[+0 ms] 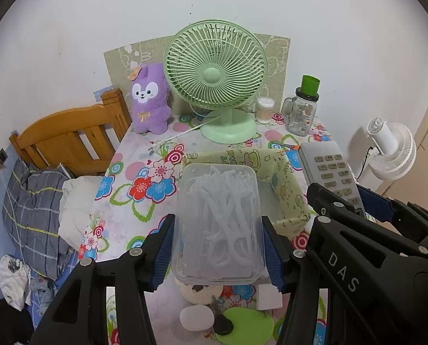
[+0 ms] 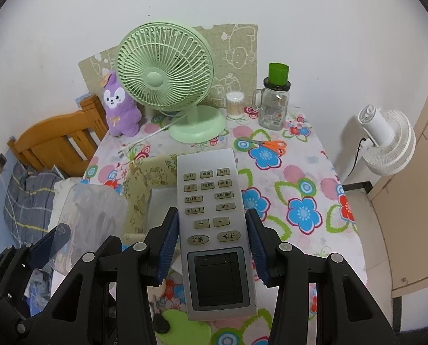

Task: Organize rigid objects
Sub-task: 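Carry the floss box into the fabric basket with left tool while right tool drops the remote in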

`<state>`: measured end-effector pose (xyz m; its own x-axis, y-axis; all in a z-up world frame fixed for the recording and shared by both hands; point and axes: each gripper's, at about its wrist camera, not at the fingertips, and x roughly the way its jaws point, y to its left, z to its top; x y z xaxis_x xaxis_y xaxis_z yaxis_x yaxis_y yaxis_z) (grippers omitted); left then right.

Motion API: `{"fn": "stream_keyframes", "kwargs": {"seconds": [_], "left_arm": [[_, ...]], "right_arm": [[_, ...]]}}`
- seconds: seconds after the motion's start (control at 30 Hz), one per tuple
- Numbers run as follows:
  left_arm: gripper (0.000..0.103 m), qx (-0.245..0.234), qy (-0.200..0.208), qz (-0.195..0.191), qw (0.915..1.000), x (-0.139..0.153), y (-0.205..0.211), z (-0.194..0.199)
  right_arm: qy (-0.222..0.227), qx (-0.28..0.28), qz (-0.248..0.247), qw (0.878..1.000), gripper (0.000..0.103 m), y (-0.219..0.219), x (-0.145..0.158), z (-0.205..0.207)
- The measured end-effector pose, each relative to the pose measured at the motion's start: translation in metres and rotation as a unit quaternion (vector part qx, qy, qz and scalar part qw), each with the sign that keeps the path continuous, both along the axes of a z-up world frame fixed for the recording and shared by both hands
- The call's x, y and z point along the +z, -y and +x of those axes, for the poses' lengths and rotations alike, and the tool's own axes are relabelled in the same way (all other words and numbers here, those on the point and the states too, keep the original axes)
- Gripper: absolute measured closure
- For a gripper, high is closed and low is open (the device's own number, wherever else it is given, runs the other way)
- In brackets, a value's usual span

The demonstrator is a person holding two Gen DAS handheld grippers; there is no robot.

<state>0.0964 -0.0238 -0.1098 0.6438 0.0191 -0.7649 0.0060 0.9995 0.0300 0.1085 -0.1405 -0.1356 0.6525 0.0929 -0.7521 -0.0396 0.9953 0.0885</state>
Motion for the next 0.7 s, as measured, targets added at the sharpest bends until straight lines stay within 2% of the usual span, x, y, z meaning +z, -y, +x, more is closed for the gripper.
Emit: {"fn": "stream_keyframes", "kwargs": {"seconds": [0.37, 0.7], "left_arm": [[0.045, 0.008, -0.004, -0.005, 0.9999, -0.014, -0.003, 0.041], [0.045, 0.021, -0.011, -0.015, 0.9996, -0.039, -0.007, 0.083]], "right_arm": [[-0.003, -0.008, -0.001, 1.000, 0.053, -0.004, -0.013, 0.041], [-0.010, -0.016, -0.006, 1.000, 0.053, -0.009, -0.036, 0.086]]}}
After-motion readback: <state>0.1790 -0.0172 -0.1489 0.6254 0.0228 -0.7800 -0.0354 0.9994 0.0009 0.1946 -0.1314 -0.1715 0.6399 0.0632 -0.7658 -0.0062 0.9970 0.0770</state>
